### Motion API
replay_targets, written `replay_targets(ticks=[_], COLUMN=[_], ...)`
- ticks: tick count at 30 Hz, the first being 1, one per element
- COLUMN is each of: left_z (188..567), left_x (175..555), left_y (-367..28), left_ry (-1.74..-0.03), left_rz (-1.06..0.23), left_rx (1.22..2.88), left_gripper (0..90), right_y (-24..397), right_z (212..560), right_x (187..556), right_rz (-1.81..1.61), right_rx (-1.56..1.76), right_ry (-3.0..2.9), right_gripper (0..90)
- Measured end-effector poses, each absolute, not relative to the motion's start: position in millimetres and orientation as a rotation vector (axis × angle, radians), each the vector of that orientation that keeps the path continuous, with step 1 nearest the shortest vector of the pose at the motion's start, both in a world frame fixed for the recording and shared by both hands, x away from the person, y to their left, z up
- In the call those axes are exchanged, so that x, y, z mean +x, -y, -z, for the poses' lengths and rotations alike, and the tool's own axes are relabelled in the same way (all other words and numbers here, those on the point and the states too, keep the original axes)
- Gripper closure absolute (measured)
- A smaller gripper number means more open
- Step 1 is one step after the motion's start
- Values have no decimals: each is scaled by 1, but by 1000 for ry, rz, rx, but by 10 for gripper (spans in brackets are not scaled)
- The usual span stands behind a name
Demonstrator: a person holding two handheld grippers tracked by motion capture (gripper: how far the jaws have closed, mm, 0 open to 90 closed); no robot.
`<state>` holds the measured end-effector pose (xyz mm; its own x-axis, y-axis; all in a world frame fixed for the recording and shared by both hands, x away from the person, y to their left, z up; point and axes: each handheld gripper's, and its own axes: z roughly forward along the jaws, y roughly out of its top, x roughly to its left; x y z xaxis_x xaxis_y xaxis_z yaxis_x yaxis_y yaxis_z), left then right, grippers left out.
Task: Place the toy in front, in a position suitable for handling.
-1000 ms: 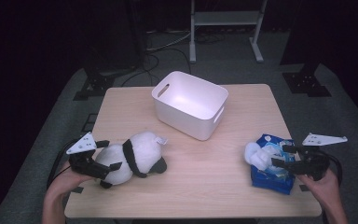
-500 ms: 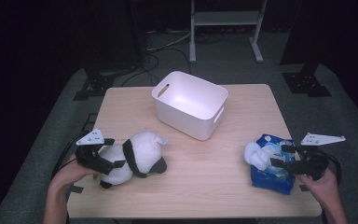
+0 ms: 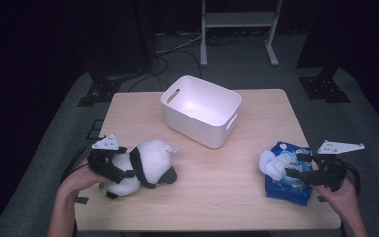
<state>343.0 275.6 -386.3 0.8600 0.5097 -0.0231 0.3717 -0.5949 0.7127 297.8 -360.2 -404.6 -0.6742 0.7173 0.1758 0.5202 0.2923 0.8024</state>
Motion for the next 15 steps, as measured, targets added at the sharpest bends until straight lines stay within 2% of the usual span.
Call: replay_targets(ticks=[6, 15], left_z=[388, 394], left_x=[346, 348], left_y=[-272, -262], left_ry=[-628, -581], left_rz=[-223, -269], left_rx=[2297, 2393], left_gripper=[21, 21], right_y=[359, 358], right_z=[403, 403], right_x=[297, 295], right_rz=[-1327, -1322], right_rx=[1135, 1124], right_ry=[-2342, -2351], right_gripper=[173, 174])
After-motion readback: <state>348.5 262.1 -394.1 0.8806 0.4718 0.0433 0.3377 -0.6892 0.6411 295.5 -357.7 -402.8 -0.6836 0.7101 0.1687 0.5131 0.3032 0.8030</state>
